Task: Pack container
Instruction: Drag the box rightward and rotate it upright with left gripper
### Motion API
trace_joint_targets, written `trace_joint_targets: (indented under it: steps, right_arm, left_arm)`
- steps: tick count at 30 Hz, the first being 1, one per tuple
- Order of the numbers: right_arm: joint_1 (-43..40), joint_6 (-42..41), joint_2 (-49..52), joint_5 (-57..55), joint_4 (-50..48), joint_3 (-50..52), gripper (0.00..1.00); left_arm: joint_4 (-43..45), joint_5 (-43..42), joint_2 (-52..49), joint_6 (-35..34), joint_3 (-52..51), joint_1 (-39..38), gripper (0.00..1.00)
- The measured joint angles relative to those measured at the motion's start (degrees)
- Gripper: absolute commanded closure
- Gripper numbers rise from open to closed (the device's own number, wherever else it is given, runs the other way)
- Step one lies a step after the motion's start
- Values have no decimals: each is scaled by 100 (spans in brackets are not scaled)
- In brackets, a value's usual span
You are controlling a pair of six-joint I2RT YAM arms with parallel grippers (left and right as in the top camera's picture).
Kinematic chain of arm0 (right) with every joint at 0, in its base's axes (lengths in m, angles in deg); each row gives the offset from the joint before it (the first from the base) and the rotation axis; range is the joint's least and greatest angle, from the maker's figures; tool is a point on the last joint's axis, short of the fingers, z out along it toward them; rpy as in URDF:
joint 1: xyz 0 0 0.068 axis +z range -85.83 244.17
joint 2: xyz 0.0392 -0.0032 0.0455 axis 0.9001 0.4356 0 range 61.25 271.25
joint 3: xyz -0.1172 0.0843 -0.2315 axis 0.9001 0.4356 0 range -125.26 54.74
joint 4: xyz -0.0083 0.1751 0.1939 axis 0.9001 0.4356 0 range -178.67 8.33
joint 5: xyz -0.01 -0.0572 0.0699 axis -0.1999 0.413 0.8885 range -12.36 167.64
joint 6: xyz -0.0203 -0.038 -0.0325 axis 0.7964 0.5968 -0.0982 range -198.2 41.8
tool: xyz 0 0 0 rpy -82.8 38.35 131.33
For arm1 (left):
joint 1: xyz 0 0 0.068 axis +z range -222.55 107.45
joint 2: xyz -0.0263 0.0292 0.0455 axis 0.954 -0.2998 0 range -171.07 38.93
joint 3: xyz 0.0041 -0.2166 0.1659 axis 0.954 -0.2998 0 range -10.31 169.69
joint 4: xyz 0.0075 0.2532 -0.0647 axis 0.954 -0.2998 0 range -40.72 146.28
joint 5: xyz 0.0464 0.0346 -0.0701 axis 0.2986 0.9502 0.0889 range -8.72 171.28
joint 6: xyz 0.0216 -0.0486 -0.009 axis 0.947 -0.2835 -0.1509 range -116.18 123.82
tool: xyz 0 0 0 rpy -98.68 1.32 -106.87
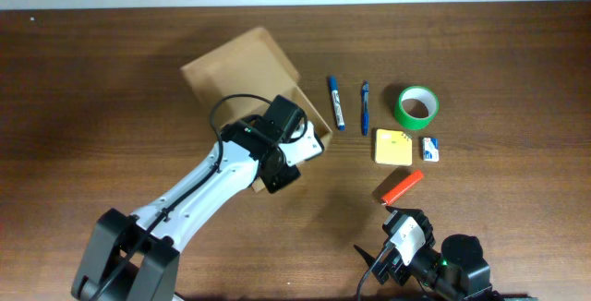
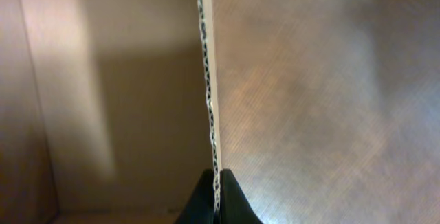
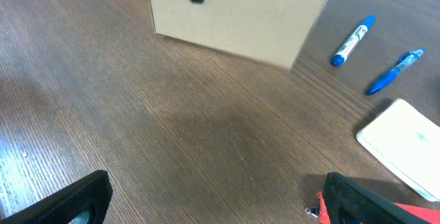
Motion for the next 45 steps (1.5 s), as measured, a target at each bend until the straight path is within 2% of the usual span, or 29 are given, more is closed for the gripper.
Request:
trace_joint_targets:
  steps: [9,18,28,45]
  right_arm:
    - [0,0,0,2,0,0,1]
    - [0,0,0,2,0,0,1]
    - [0,0,0,2,0,0,1]
    - [0,2,0,2,0,0,1]
  left_arm:
    - [-105,-787,0,905,0,-157,98]
    - [-160,-938,0,1325,0,-157,99]
    - [-245,-549,0,1797,0,-157,98]
    - [-417,304,0,2188,0,-157,98]
